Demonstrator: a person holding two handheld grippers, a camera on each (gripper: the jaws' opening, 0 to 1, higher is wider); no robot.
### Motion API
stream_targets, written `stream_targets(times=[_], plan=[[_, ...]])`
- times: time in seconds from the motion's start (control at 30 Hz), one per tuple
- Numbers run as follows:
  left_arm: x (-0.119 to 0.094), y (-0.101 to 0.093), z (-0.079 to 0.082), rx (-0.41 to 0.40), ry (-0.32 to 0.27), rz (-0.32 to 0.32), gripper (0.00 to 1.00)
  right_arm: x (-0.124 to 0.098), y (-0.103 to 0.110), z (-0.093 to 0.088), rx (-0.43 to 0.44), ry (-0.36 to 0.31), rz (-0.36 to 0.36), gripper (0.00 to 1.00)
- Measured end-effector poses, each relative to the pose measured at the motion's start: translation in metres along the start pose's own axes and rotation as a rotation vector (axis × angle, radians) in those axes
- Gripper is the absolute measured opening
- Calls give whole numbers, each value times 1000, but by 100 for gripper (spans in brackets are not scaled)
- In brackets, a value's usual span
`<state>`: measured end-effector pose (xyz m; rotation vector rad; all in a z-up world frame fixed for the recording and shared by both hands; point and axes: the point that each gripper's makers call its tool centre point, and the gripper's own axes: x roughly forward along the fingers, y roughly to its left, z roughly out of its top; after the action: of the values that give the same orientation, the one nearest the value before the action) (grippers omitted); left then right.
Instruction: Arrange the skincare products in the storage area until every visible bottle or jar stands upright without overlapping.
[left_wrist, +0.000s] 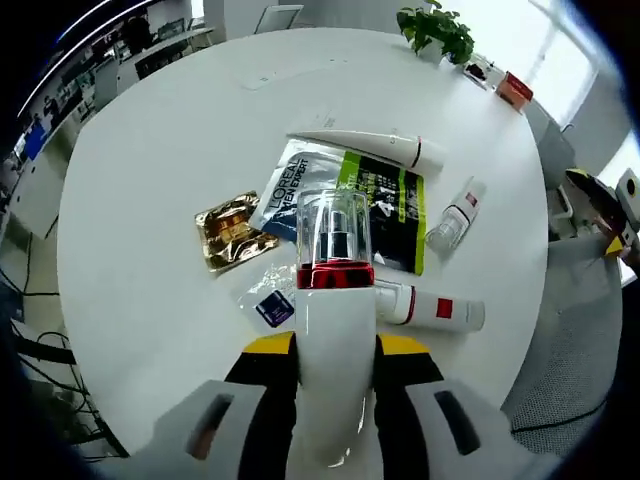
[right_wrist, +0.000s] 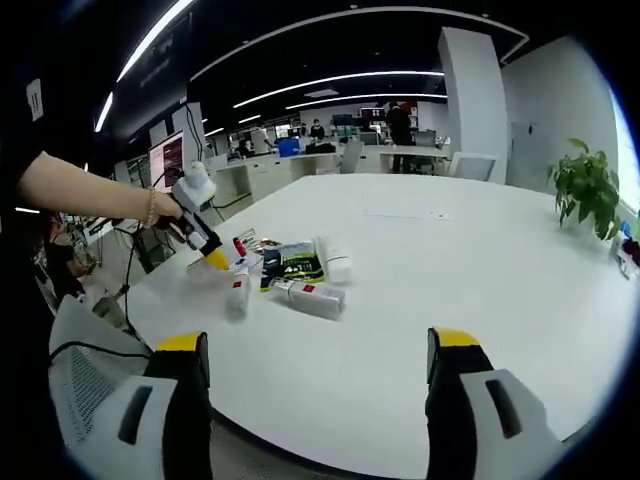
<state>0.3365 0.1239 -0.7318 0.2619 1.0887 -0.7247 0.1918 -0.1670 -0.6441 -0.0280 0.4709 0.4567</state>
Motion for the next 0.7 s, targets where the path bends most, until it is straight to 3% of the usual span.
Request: stream_targets(times=[0.13,0.23,0.3,0.33,0.47,0.63,0.7], plan=[[-8,-7,6,-39,-54,-44,31,-1,3,2,-9,-7,12,89],[-23,-22,7,-58,-94,-82,31,-1,5,2,-12,-13,20,89],[-24,-32,13,-67,-143,-127,31,-1,6,4,-10,-23,28,89],[-27,-40,19,-64,-198,-169,31,-2,6,5,-6,-27,33,89],[-38,-65,26,-149,-289,-269,31,-4,12,12,42,-63,83,89],[-46,-87,23,-175,-305,-303,31,-5,17,16,79,-86,142,88],[-48,-97,25,-190,-323,-341,31,-7,26,20,120,-103,207,84]])
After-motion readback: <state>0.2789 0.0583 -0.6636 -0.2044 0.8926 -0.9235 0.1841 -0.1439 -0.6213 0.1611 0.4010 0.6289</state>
